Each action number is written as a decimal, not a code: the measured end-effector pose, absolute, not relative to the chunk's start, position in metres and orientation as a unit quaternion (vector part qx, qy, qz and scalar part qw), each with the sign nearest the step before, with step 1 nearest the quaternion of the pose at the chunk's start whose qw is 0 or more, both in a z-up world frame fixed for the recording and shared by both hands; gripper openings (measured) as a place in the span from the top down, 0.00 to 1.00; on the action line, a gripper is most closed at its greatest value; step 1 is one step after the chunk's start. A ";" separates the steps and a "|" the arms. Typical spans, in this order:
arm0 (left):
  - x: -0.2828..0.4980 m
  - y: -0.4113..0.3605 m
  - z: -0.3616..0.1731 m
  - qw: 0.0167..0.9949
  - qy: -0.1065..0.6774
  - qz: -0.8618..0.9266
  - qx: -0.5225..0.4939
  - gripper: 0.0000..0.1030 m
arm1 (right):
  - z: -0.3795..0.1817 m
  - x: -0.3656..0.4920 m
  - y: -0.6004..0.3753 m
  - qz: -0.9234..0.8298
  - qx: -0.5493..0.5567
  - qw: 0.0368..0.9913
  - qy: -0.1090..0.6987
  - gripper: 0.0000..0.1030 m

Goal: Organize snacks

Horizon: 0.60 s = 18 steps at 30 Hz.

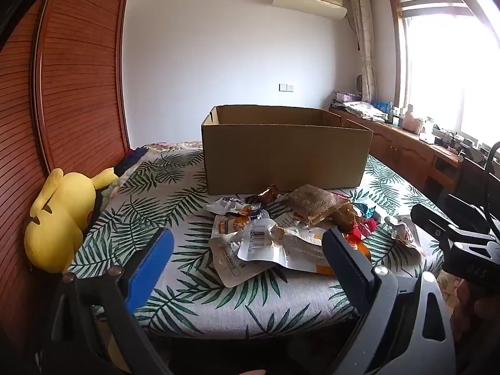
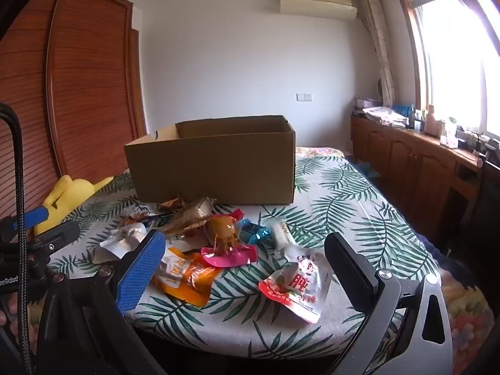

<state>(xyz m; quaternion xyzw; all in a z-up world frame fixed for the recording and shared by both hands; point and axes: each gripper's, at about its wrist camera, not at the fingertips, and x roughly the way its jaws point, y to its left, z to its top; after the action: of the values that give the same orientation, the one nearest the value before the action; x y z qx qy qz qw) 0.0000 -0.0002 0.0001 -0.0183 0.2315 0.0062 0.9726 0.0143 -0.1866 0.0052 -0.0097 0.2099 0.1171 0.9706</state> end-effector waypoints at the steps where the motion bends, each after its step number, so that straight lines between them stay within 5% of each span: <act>1: 0.000 0.000 0.000 0.973 0.231 0.006 -0.018 0.06 | 0.005 0.014 -0.187 0.117 -0.009 0.971 0.209 0.00; 18: -0.002 -0.002 -0.002 0.973 0.232 0.005 -0.019 0.06 | 0.006 0.014 -0.187 0.116 -0.008 0.972 0.205 0.00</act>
<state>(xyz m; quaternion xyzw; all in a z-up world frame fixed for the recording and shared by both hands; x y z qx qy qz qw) -0.0025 -0.0017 -0.0020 -0.0191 0.2319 0.0047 0.9725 0.0145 -0.1866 0.0056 -0.0079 0.2047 0.1163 0.9719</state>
